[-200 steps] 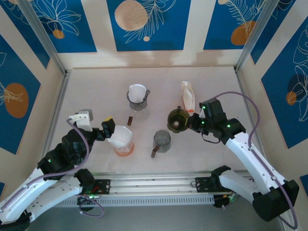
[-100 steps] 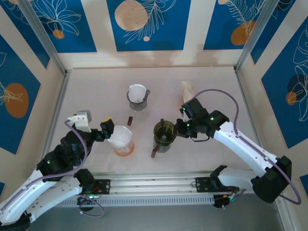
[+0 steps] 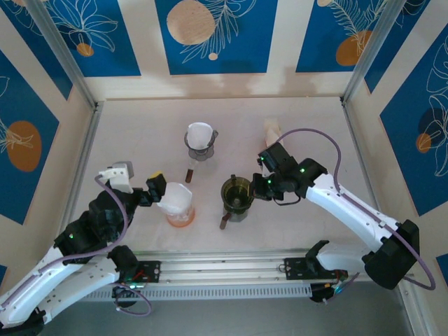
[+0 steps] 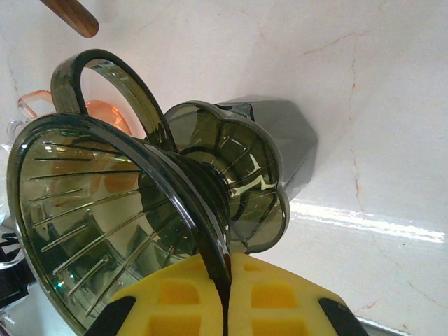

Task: Place the coffee filter in the dripper

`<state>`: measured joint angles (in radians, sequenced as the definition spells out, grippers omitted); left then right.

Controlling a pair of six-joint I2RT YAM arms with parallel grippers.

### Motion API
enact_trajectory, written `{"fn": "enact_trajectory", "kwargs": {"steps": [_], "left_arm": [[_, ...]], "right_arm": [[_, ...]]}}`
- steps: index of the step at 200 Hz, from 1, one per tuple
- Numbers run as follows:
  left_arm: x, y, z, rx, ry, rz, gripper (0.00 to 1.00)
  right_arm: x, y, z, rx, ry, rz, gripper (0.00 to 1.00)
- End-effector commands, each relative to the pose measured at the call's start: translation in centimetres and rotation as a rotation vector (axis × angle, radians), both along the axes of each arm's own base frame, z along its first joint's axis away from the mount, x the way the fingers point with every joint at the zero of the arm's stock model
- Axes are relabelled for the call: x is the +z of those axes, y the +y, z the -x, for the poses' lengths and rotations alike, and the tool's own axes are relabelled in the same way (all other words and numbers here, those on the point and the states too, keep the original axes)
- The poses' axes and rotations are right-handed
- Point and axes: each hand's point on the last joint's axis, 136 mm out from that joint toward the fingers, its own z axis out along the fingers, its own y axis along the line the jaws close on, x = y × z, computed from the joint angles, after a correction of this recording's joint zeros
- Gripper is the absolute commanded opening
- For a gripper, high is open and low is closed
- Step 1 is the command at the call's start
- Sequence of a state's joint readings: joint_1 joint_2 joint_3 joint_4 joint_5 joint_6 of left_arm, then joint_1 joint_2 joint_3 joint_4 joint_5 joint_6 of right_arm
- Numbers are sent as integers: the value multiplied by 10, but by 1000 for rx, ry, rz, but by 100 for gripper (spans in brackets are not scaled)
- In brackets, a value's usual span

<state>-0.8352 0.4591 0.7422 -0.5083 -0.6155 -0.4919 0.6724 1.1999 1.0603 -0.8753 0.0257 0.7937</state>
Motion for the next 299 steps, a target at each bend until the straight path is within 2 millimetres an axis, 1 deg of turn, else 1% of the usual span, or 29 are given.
{"fn": "enact_trajectory", "kwargs": {"steps": [1,22,37,75,91,118,133,170,206,224,240,261,279,299], "left_arm": [[1,5,-1,29,-14,8,100],[2,6,-1,28,-15,8,100],[2,5,-1,26,-16,10,100],[3,5,-1,23,-16,12,100],[3,5,-1,23,-17,13,100],[5,3,-1,17,-22,17,100],[5,3,-1,16,-21,16,100],[6,2,-1,12,-21,22,100],[10,-1,1,-10,-24,37,100],[11,-3,1,-21,-25,39,100],[12,-3,1,-25,-25,35,100],[13,-4,1,-26,-30,33,100],[12,-5,0,-28,-27,32,100],[10,-6,-1,-28,-20,27,100]], "right_arm": [[10,3,-2,7,-11,-6,1],[8,3,-2,4,-3,-1,7],[7,3,-1,4,-3,-1,14],[8,5,-2,4,-6,-6,27],[9,5,-2,6,-12,-4,36],[12,5,-2,2,-27,-3,45],[13,4,-2,0,-34,-1,47],[21,-1,-4,-8,-83,16,50],[32,-13,-10,-41,-166,42,51],[34,-16,-10,-58,-187,41,51],[33,-13,-9,-56,-197,18,51],[31,-2,-5,-14,-195,-8,48],[27,7,-3,25,-196,4,45],[23,12,-4,45,-198,32,43]]}}
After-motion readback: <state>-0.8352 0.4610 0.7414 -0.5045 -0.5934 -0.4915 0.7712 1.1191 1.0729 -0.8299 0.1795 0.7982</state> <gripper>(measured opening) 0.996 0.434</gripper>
